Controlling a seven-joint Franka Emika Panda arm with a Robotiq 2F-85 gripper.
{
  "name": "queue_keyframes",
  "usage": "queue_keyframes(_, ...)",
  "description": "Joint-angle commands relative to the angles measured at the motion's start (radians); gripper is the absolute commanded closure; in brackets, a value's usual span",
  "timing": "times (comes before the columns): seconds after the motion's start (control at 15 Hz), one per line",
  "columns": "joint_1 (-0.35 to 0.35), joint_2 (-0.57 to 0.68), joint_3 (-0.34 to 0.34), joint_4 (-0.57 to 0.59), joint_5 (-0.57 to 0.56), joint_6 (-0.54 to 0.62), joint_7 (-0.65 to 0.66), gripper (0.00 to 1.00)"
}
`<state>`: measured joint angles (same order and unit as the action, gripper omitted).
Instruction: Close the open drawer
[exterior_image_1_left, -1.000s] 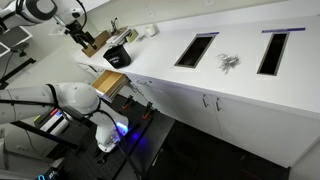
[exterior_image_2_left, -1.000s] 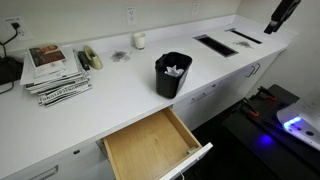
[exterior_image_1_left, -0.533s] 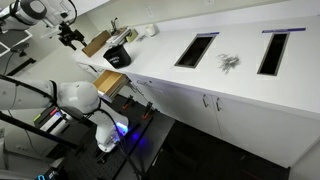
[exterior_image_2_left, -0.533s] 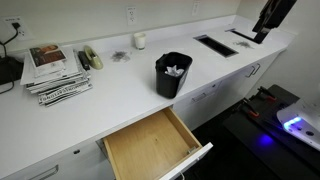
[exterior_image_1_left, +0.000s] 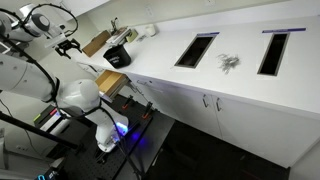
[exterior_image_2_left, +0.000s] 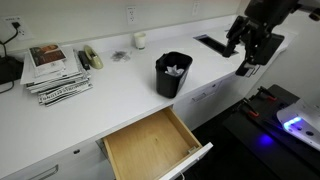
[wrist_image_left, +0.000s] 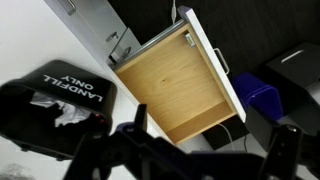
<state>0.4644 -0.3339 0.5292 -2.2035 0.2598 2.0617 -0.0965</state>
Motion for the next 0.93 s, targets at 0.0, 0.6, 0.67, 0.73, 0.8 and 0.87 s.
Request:
queue_keyframes(0.0, 0.083, 0.087, 0.012, 0.024, -0.001, 0.057, -0.109, 0.0)
queue_keyframes(0.6, 0.1, 0.078, -0.01, 0.003, -0.005, 0.046, -0.085, 0.0)
queue_keyframes(0.67, 0.1, 0.078, -0.01, 0.003, -0.005, 0.046, -0.085, 0.0)
queue_keyframes(0.73, 0.112, 0.106, -0.011, 0.017, -0.001, 0.059, -0.148, 0.0)
queue_keyframes(0.8, 0.124, 0.137, -0.002, 0.033, -0.018, 0.058, -0.202, 0.0)
queue_keyframes(0.87, 0.137, 0.17, 0.013, 0.047, -0.03, 0.063, -0.228, 0.0)
